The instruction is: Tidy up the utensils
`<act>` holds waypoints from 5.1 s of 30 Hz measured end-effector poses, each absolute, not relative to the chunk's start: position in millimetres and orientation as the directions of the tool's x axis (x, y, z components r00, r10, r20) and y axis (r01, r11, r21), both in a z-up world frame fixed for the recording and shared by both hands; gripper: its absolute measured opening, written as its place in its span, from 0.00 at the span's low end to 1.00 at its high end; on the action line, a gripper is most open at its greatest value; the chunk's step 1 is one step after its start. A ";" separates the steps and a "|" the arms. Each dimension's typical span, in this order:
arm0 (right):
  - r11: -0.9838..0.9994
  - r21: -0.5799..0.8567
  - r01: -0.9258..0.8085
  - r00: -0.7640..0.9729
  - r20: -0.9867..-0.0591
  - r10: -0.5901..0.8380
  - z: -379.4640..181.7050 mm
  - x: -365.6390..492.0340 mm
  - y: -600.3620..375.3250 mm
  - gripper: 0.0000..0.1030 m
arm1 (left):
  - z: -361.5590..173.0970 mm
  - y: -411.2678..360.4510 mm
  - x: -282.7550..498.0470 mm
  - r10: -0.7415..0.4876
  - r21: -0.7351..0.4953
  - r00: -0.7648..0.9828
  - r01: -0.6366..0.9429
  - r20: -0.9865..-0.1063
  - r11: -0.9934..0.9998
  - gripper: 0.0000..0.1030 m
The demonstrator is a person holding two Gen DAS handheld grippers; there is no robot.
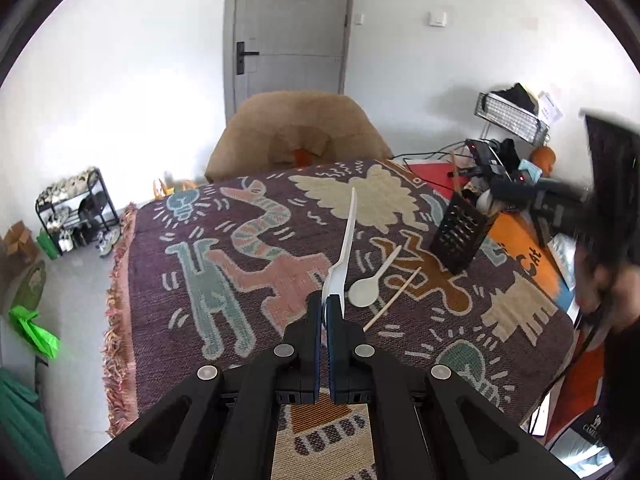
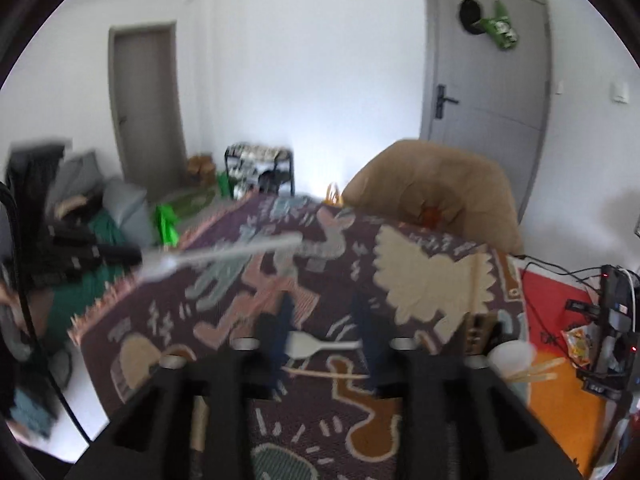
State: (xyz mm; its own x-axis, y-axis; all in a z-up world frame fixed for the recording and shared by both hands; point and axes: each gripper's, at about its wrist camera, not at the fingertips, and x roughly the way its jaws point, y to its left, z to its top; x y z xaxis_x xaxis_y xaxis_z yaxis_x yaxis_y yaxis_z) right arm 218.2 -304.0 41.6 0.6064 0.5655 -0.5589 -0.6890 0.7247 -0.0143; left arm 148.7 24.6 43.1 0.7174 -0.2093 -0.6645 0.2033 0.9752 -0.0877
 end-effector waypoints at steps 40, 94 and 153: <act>0.516 -0.162 -0.841 0.434 -0.771 0.466 -48.4 225.7 -200.6 0.05 | 9.2 102.7 137.1 -0.196 -0.174 0.716 0.104 -0.670 0.979 0.02; 0.910 0.003 -0.415 0.900 -0.146 0.411 107.4 230.9 -406.6 0.05 | 108.9 -84.8 200.6 -0.261 0.078 0.614 0.469 -0.745 0.880 0.01; 0.900 0.408 -0.152 0.882 -0.355 0.310 -49.6 195.3 -558.9 0.77 | 127.2 -268.8 329.7 -0.079 0.205 0.403 0.613 -0.912 0.763 0.02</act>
State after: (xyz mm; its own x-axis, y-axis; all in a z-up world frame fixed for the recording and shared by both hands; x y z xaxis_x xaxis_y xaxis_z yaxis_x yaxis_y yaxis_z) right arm 195.3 -558.9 -49.6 0.8820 0.3097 -0.3552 -0.1520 0.9004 0.4077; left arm 329.7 -268.8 127.2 0.4027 -0.0791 -0.9119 0.6132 0.7630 0.2046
